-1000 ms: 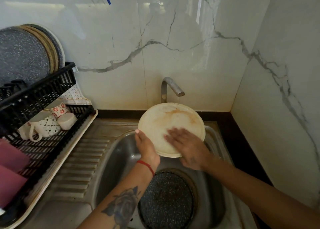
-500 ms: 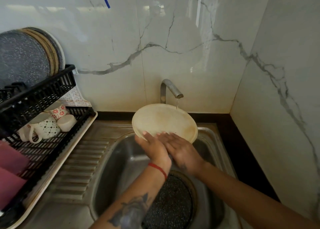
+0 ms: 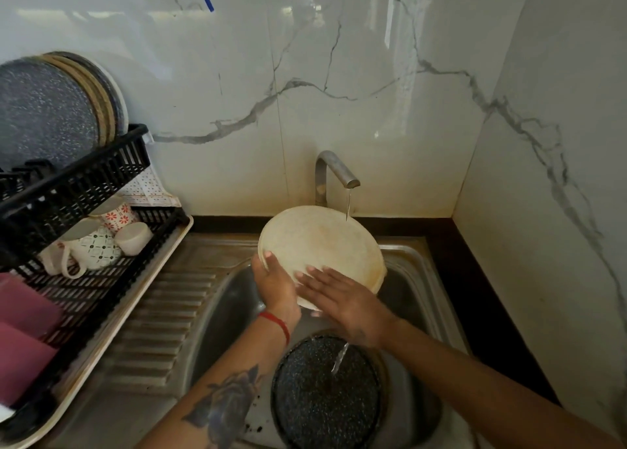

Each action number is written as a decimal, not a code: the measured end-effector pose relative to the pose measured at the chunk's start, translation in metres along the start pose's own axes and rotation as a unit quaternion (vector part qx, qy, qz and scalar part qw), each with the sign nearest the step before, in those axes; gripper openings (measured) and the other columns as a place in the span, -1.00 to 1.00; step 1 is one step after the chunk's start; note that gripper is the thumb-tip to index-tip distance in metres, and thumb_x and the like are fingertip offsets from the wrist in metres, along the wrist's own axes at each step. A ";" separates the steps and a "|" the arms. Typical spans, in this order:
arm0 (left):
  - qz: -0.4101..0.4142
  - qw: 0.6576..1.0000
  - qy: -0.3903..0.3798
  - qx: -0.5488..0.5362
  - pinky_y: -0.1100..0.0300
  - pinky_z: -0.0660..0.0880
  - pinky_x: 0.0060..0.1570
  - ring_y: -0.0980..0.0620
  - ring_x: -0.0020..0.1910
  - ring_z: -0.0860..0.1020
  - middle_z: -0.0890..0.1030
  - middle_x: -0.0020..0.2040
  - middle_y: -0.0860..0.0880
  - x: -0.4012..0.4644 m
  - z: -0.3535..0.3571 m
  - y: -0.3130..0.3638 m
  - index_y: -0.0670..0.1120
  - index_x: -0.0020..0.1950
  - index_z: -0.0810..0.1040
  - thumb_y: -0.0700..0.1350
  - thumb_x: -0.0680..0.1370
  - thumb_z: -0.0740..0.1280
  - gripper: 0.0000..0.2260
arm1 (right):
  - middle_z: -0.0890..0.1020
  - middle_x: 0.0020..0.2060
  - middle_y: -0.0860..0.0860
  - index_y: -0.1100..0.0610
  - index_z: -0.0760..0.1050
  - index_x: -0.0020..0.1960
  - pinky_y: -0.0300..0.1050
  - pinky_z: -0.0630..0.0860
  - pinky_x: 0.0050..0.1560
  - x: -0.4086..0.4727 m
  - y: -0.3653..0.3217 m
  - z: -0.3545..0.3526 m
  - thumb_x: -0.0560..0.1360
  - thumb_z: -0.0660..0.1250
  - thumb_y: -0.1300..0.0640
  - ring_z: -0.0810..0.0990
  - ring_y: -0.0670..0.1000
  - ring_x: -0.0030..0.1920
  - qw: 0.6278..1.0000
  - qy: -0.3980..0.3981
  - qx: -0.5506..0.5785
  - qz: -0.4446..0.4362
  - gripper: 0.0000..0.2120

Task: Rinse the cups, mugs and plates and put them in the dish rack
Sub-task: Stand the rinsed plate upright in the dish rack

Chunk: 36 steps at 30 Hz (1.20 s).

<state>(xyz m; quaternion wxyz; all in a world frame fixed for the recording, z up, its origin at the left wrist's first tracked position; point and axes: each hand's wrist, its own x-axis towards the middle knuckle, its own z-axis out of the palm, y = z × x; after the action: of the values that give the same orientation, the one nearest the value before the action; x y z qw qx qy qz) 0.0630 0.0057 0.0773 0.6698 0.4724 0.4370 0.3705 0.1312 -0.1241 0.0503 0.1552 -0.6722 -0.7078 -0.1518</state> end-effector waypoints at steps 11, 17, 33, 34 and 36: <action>-0.011 0.996 0.043 -0.079 -0.06 0.48 0.22 -0.05 0.21 0.50 0.46 0.31 -0.08 -0.024 0.011 -0.006 0.00 0.47 0.26 0.02 0.66 0.10 -0.63 | 0.47 0.33 0.20 0.29 0.37 0.39 0.15 0.34 0.36 0.012 -0.011 0.005 0.36 0.51 0.30 0.43 0.21 0.35 0.998 0.026 0.047 0.045 -0.36; -0.002 0.999 -0.015 -0.045 -0.09 0.46 0.23 -0.05 0.19 0.48 0.49 0.14 0.01 0.001 -0.009 -0.006 0.05 0.31 0.39 -0.07 0.67 0.11 -0.77 | -0.03 0.53 0.17 0.06 -0.17 0.51 0.06 -0.11 0.53 -0.041 0.032 0.004 0.56 0.24 0.04 -0.04 0.16 0.54 0.979 -0.080 -0.019 0.188 -0.28; -0.013 0.987 0.046 -0.151 0.09 0.50 0.05 0.02 0.09 0.53 0.51 0.20 -0.04 -0.035 0.018 -0.006 0.04 0.38 0.31 0.05 0.67 0.08 -0.70 | 0.47 0.34 0.16 0.26 0.36 0.40 0.19 0.42 0.30 0.002 -0.014 0.003 0.34 0.50 0.33 0.42 0.18 0.36 0.991 0.043 0.065 0.105 -0.34; -0.019 0.986 0.039 -0.160 0.05 0.51 0.09 0.00 0.11 0.53 0.50 0.21 -0.05 -0.035 0.019 -0.006 0.03 0.40 0.30 0.04 0.67 0.08 -0.69 | 0.47 0.34 0.16 0.27 0.36 0.40 0.17 0.40 0.33 0.007 -0.019 0.005 0.32 0.53 0.34 0.40 0.17 0.38 0.992 0.042 0.077 0.093 -0.31; -0.034 0.988 0.029 -0.148 -0.09 0.49 0.19 -0.08 0.17 0.51 0.48 0.23 -0.08 -0.025 0.012 -0.005 0.00 0.43 0.30 0.03 0.67 0.09 -0.66 | 0.45 0.35 0.14 0.26 0.38 0.39 0.15 0.36 0.37 0.001 -0.011 0.005 0.34 0.52 0.32 0.37 0.16 0.40 0.997 0.034 0.063 0.039 -0.34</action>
<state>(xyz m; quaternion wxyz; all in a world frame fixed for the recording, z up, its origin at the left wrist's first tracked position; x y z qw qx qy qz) 0.0656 -0.0224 0.0806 0.7318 0.3419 0.4123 0.4214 0.1198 -0.1217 0.0466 0.2270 -0.6830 -0.6832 -0.1233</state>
